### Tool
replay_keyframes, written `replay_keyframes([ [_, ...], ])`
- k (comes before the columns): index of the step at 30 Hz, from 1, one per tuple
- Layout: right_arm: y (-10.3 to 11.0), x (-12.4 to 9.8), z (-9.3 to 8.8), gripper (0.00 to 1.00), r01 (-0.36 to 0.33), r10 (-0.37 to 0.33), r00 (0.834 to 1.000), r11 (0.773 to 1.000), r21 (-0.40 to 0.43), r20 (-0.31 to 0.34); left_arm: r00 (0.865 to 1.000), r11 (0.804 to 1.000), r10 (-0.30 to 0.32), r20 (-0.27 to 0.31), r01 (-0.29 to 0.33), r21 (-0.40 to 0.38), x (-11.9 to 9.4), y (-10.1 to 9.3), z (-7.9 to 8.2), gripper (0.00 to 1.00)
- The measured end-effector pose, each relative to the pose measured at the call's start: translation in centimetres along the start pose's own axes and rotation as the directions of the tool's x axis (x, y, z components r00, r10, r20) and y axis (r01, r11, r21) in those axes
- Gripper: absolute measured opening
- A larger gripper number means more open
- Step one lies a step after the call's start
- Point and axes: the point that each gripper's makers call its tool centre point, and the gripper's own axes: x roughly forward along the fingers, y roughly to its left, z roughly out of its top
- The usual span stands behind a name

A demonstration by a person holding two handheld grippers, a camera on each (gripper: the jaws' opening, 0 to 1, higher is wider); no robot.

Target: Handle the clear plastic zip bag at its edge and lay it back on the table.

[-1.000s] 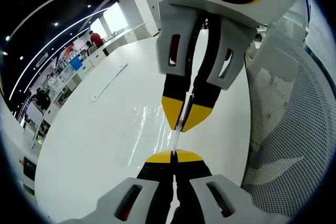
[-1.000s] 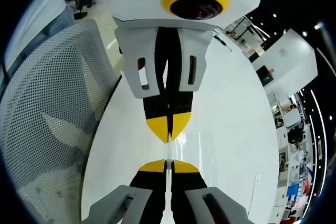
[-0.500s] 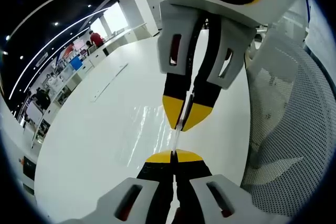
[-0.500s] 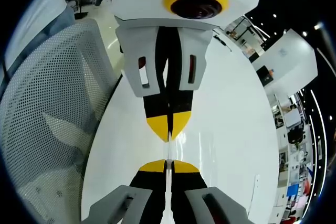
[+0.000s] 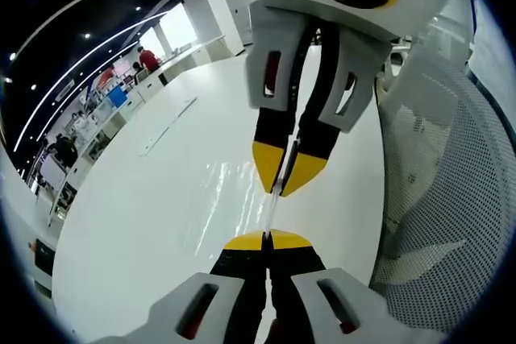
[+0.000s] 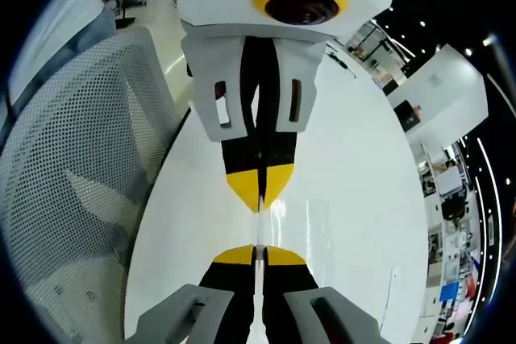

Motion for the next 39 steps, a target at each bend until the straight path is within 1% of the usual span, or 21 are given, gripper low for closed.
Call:
replay_keyframes([
  [25, -0.1, -0.2, -0.7, 0.00, 0.002, -0.002, 1.000, 1.000, 0.008, -0.011, 1.000, 1.000, 0.003, -0.004, -0.003, -0.008, -0.1, 0.2, -0.3, 0.00],
  [39, 0.0, -0.3, -1.3, 0.00, 0.004, -0.004, 1.000, 1.000, 0.012, -0.017, 1.000, 1.000, 0.003, -0.009, -0.003, -0.015, -0.3, 0.3, -0.7, 0.00],
])
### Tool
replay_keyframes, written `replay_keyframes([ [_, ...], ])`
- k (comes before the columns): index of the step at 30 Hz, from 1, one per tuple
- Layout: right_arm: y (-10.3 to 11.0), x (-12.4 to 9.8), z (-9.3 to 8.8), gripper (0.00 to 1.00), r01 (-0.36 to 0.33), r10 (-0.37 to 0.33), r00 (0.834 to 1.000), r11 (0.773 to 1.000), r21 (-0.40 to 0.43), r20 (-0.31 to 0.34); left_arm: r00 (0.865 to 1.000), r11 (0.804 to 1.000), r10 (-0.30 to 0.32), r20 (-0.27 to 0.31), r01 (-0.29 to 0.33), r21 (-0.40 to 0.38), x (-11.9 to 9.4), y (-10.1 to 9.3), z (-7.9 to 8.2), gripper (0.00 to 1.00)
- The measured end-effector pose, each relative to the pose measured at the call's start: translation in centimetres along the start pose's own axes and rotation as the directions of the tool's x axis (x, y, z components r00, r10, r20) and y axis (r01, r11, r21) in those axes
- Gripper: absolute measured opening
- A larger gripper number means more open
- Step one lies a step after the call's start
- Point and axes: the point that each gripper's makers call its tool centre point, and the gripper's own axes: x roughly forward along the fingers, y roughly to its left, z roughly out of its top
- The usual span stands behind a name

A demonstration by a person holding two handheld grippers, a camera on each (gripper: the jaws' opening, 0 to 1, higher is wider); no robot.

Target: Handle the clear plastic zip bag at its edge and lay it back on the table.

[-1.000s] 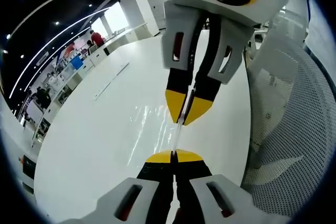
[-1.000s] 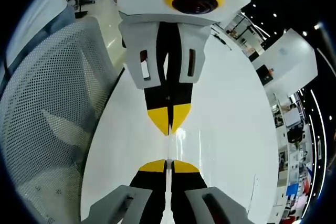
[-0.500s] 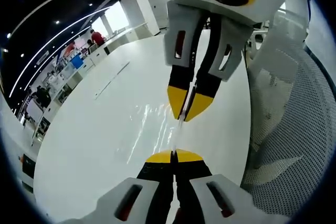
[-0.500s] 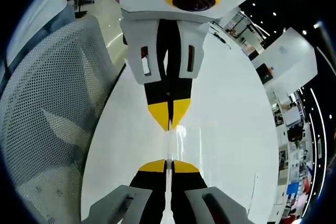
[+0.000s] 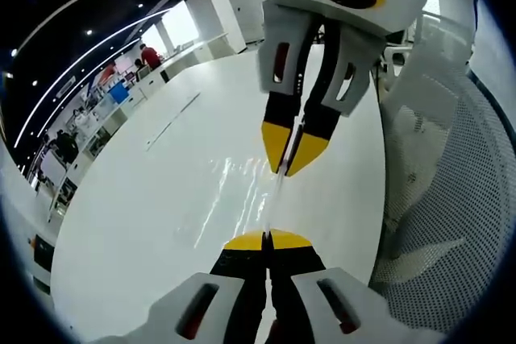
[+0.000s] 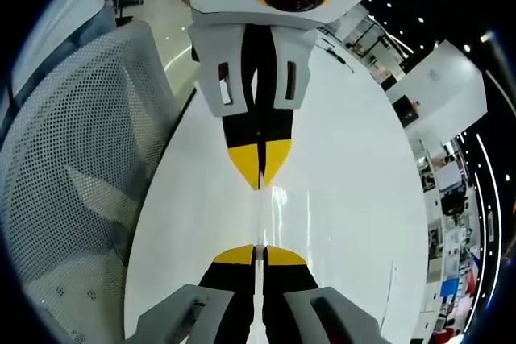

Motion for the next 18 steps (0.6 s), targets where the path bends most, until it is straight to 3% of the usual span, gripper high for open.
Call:
replay_keyframes([
  [18, 0.08, -0.17, -0.45, 0.00, 0.000, 0.000, 1.000, 1.000, -0.001, -0.004, 1.000, 1.000, 0.001, -0.002, -0.001, -0.005, -0.15, 0.01, -0.17, 0.00],
])
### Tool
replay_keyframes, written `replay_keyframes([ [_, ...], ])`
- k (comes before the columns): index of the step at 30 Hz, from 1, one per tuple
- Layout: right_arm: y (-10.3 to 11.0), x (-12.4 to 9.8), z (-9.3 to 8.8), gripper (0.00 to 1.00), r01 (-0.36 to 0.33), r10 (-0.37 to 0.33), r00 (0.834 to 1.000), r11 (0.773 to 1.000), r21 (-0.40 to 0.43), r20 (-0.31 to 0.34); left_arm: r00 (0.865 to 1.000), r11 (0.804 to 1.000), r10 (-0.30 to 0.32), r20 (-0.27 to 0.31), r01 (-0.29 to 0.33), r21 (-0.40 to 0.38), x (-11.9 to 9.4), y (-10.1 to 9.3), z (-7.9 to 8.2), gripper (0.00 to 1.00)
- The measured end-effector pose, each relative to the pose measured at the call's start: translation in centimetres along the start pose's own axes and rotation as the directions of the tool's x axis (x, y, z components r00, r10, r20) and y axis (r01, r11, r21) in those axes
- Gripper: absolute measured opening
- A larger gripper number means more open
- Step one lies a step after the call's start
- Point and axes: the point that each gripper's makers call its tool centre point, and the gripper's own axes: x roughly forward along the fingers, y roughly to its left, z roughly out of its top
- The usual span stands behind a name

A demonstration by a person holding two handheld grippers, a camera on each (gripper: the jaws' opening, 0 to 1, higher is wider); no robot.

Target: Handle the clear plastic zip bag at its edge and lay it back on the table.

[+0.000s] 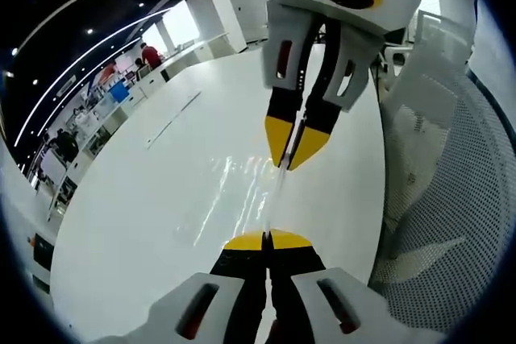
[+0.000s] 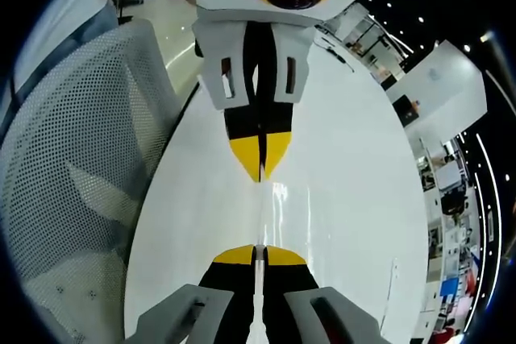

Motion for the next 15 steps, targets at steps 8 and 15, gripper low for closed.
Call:
replay_keyframes([
  [8, -0.01, -0.06, -0.34, 0.00, 0.000, 0.000, 1.000, 1.000, 0.006, -0.005, 1.000, 1.000, 0.002, -0.003, -0.002, -0.001, -0.03, 0.11, -0.16, 0.00],
  [15, 0.04, -0.12, -0.54, 0.00, 0.000, 0.000, 1.000, 1.000, 0.008, -0.006, 1.000, 1.000, 0.003, -0.003, -0.003, -0.003, 0.06, 0.19, -0.30, 0.00],
])
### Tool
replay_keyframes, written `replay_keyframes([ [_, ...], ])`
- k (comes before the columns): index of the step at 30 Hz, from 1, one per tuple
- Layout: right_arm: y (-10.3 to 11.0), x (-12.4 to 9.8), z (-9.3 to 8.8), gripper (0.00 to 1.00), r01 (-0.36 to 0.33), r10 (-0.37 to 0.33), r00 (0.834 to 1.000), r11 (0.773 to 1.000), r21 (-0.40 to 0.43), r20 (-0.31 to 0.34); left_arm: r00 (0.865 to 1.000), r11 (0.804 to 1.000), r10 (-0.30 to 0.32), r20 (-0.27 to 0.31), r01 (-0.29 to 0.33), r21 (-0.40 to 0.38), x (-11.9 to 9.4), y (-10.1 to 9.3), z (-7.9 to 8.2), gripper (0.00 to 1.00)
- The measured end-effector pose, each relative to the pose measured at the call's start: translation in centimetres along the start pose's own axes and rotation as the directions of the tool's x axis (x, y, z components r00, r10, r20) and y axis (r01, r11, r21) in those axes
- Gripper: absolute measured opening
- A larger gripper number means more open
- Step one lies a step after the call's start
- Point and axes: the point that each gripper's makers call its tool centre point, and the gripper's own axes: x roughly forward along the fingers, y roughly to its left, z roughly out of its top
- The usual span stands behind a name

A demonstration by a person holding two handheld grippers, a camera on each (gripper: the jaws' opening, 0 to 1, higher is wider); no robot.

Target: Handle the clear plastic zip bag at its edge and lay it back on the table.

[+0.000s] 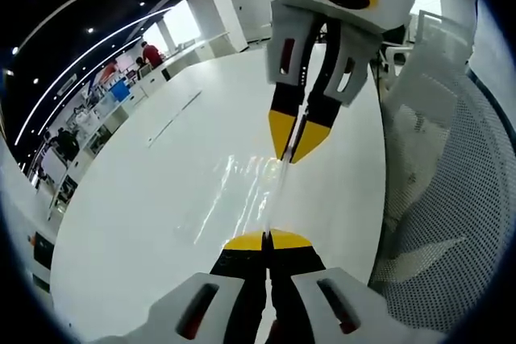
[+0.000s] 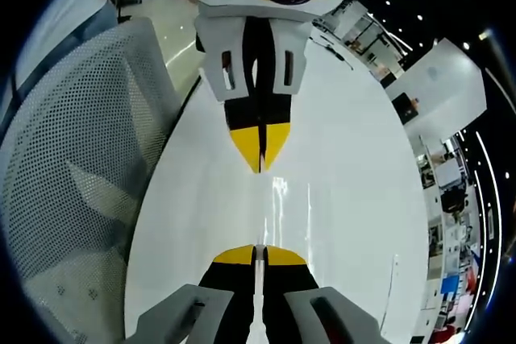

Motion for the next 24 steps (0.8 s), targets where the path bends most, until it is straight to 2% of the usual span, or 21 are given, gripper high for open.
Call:
replay_keyframes([
  [24, 0.0, -0.4, -1.2, 0.00, 0.009, -0.009, 1.000, 1.000, 0.021, -0.012, 1.000, 1.000, -0.003, -0.005, 0.003, 0.003, -0.3, -0.1, 0.1, 0.00],
])
